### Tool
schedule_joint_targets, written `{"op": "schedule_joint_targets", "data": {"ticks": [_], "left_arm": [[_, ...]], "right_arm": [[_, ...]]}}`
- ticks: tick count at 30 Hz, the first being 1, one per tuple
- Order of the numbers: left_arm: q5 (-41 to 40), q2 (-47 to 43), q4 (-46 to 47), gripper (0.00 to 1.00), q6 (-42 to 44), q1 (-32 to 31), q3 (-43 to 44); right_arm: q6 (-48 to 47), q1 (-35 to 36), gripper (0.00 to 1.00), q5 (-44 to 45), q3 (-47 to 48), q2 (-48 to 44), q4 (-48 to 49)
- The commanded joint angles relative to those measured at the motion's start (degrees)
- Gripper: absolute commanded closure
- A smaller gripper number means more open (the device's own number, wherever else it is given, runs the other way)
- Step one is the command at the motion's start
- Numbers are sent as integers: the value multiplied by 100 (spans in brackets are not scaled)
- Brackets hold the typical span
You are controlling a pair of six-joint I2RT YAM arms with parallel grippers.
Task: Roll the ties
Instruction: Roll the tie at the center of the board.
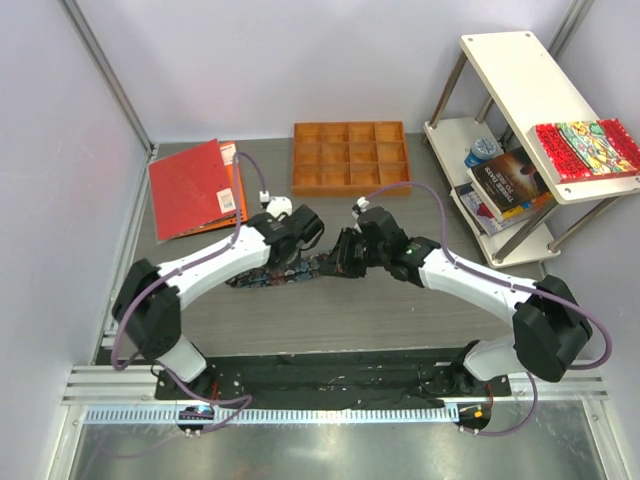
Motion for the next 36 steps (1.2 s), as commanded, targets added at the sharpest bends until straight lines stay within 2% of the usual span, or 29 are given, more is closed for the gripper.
{"op": "schedule_joint_targets", "data": {"ticks": [1, 5, 11, 16, 21, 29, 36], "left_arm": [[403, -960, 2, 23, 256, 176, -111], [1009, -1962, 160, 22, 362, 791, -700], [2212, -3316, 345, 19, 792, 2476, -1457], [2811, -3651, 310, 19, 1117, 3121, -1703], [2996, -3792, 336, 19, 1136, 3402, -1721], [3040, -3801, 389, 19, 1135, 3569, -1791], [3488, -3704, 635, 20, 1092, 3675, -1940]], "right_arm": [[-91, -9, 79, 59, 738, 271, -22], [-108, 96, 80, -21, 1450, 1042, -31], [-64, 535, 81, -257, 3057, 2440, -48], [207, 781, 83, -565, 4446, 3819, 66], [366, 1054, 84, -671, 5361, 4604, 40], [358, 1072, 86, -566, 5196, 4930, 101], [287, 888, 87, -504, 4186, 4632, 426]]}}
